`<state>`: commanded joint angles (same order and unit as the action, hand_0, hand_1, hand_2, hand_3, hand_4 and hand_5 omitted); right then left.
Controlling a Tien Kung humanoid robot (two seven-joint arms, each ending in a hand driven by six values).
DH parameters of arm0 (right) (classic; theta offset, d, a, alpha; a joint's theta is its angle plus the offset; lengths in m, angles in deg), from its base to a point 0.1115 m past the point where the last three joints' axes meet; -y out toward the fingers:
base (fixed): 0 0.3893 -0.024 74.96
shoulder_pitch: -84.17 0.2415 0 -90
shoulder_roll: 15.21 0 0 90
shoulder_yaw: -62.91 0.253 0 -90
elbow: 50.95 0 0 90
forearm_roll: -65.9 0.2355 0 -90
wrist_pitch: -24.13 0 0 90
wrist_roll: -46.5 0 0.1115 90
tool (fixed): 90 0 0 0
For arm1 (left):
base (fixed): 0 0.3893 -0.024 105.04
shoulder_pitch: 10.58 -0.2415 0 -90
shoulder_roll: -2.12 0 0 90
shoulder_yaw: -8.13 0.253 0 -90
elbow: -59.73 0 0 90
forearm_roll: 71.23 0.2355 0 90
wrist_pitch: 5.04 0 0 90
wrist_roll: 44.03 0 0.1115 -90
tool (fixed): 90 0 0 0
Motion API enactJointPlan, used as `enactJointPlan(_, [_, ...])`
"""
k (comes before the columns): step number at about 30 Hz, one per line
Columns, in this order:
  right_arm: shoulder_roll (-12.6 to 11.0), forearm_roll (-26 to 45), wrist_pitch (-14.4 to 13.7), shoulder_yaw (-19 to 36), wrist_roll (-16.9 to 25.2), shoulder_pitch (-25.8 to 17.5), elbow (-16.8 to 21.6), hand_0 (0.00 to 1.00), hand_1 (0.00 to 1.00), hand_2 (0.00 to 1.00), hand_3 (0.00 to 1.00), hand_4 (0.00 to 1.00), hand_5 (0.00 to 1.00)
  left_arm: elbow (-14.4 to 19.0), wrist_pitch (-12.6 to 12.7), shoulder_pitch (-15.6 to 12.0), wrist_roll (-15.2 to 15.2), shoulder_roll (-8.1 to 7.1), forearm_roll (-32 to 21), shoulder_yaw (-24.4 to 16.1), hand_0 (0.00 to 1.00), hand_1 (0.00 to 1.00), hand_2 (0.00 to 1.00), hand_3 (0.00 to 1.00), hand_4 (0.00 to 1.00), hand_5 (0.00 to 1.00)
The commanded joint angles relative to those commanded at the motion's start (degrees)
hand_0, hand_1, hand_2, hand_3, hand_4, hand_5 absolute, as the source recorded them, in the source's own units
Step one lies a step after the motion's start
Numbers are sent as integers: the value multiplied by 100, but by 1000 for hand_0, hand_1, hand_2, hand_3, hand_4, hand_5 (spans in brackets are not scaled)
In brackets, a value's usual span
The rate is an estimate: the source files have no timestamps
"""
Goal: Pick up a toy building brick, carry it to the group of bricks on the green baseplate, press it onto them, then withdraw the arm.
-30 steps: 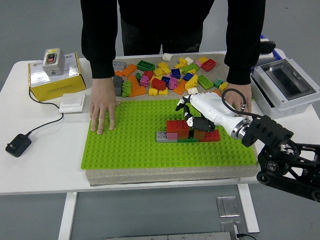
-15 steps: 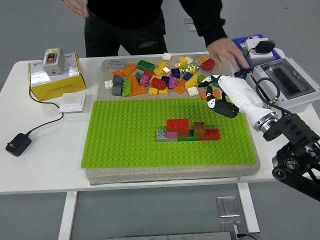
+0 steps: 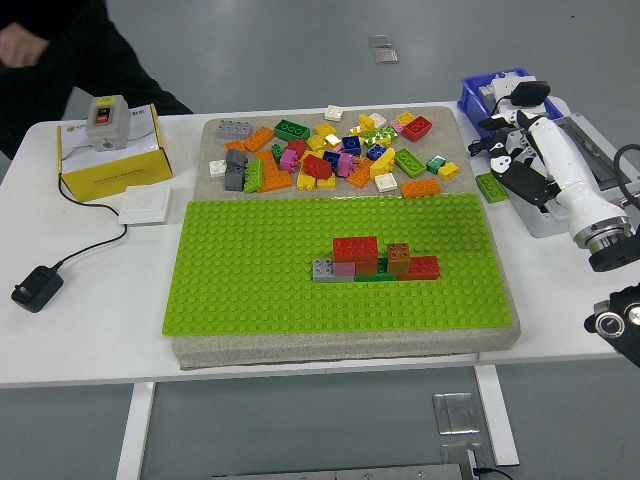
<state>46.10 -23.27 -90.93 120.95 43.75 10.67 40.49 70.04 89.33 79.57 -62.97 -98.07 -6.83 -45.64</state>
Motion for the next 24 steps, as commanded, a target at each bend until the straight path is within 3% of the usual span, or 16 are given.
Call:
enactJointPlan(1, [61, 99, -2, 132, 77, -48, -26, 540, 628, 762, 714, 377, 474, 0, -28, -35, -47, 2, -17, 3, 619, 616, 496, 594, 185, 615])
enactJointPlan(6, [269, 655, 21, 697, 444, -202, -138, 540, 628, 762, 714, 377, 474, 0, -186, -195, -314, -1, 2, -37, 619, 616, 496, 594, 185, 615])
enactJointPlan(7, [308, 793, 34, 770, 549, -226, -175, 631, 665, 773, 728, 456, 519, 0, -222, -221, -373, -7, 11, -48, 628, 630, 536, 602, 189, 616])
enactJointPlan(16, [555, 1901, 100, 874, 1120, -286, -378, 678, 677, 776, 734, 495, 555, 0, -390, -313, -619, -77, 50, -82, 664, 661, 588, 637, 196, 611])
enactJointPlan(18, [569, 2047, 114, 858, 1182, -269, -416, 678, 677, 776, 734, 495, 555, 0, -418, -307, -642, -88, 35, -69, 664, 661, 588, 637, 196, 611])
enactJointPlan(19, [576, 2149, 125, 846, 1224, -255, -445, 675, 681, 775, 733, 500, 576, 0, -439, -302, -659, -98, 25, -58, 702, 687, 637, 668, 207, 607])
enactJointPlan(24, [552, 2573, 183, 784, 1386, -183, -528, 675, 681, 775, 733, 500, 576, 0, -499, -281, -706, -150, -20, -29, 702, 687, 637, 668, 207, 607])
